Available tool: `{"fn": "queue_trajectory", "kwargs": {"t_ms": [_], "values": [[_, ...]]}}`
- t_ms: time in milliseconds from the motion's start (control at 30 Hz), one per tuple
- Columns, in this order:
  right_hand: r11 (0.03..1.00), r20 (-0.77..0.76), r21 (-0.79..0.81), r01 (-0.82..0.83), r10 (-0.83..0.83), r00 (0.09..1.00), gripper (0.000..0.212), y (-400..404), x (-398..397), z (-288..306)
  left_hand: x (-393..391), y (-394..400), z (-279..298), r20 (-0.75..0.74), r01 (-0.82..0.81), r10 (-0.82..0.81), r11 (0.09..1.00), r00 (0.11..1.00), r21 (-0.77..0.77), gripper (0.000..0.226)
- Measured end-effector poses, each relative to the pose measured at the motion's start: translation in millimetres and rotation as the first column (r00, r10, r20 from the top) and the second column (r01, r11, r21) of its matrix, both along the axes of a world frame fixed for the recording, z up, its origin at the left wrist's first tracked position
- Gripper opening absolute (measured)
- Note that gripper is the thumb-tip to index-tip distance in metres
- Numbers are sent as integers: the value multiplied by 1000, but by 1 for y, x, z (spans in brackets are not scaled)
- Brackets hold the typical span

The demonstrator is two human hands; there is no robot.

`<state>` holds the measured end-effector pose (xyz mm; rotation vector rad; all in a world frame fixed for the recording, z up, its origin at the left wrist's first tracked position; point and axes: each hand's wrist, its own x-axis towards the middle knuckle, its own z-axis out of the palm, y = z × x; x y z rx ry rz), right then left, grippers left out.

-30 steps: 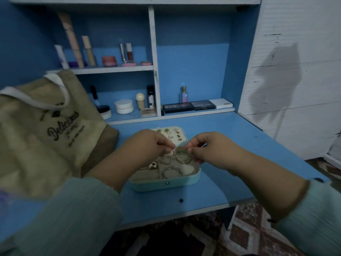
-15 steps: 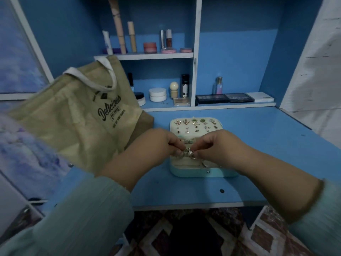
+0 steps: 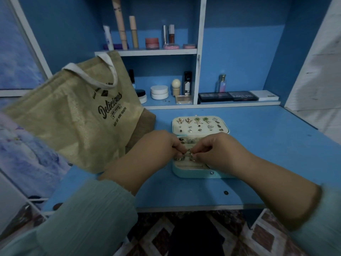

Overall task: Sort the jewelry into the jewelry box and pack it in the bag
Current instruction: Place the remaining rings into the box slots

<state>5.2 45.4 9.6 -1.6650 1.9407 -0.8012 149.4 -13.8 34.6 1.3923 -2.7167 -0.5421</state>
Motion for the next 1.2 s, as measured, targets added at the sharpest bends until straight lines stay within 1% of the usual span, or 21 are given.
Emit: {"fn": "queue_trajectory", "kwargs": {"t_ms": [33, 67, 133, 167, 200, 267, 333, 433, 500, 567, 633, 733, 800, 867, 933, 1033, 1100, 1200], "values": [[1000, 5, -8, -3, 3, 1000, 8, 1, 0, 0, 1, -1, -4, -24, 15, -16, 999, 1000, -46, 23], [1000, 14, -16, -1, 1, 1000, 8, 1, 0, 0, 1, -2, -5, -13, 21, -22, 998, 1000, -59, 23], [1000, 26, -28, 12, -11, 1000, 6, 1, 0, -1, -3, -6, -5, 78, -8, 7, 1000, 997, 13, 26], [999, 28, -31, 18, -17, 999, 6, 0, 0, -1, -6, -8, -3, 107, -32, 27, 998, 994, 47, 28], [999, 30, -31, 23, -22, 999, 5, 0, 0, -1, -7, -10, -3, 116, -37, 31, 998, 993, 47, 28], [999, 33, -30, 20, -19, 999, 9, 0, 0, -1, -7, -11, -6, 113, -20, 23, 999, 993, -26, 26], [999, 37, -31, 14, -13, 999, 20, 0, 0, 0, -2, -8, -11, 73, -15, 24, 993, 997, -119, 24], [999, 21, -28, 16, -16, 1000, 26, 1, 1, -1, 1, -5, -13, 31, -16, 22, 981, 999, -195, 20], [999, -20, -30, 26, -27, 999, 25, 2, 2, -3, 1, -5, -14, 37, -13, 21, 977, 999, -212, 18], [999, -53, -37, 31, -33, 998, 17, 1, 3, -5, 2, -4, -18, 39, -20, 30, 971, 999, -240, 17], [999, -58, -38, 28, -30, 998, 8, 1, 3, -5, 1, -3, -22, 27, -36, 45, 961, 999, -275, 15], [999, -33, -31, 18, -19, 999, 6, 1, 2, -5, -1, -3, -27, 10, -71, 76, 959, 997, -276, 17], [1000, -37, -19, 17, -18, 999, 7, 1, 2, -4, -2, -4, -30, 13, -91, 99, 956, 995, -280, 18], [1000, -36, -11, 12, -13, 999, 17, 2, 3, -4, -2, -3, -34, 9, -99, 107, 947, 994, -307, 18], [1000, -26, -13, 9, -9, 1000, 24, 2, 3, -3, -1, 0, -38, -18, -102, 103, 926, 995, -364, 18], [1000, -14, -6, 7, -7, 1000, 25, 3, 3, -1, 1, 3, -39, -40, -99, 90, 904, 995, -416, 18], [1000, 6, -3, 6, -6, 1000, 26, 3, 3, 0, 1, 5, -40, -18, -82, 83, 892, 996, -445, 21], [1000, 40, 17, 5, -6, 999, 24, 4, 3, 2, 1, 6, -41, 55, -17, 54, 849, 997, -528, 25]]}}
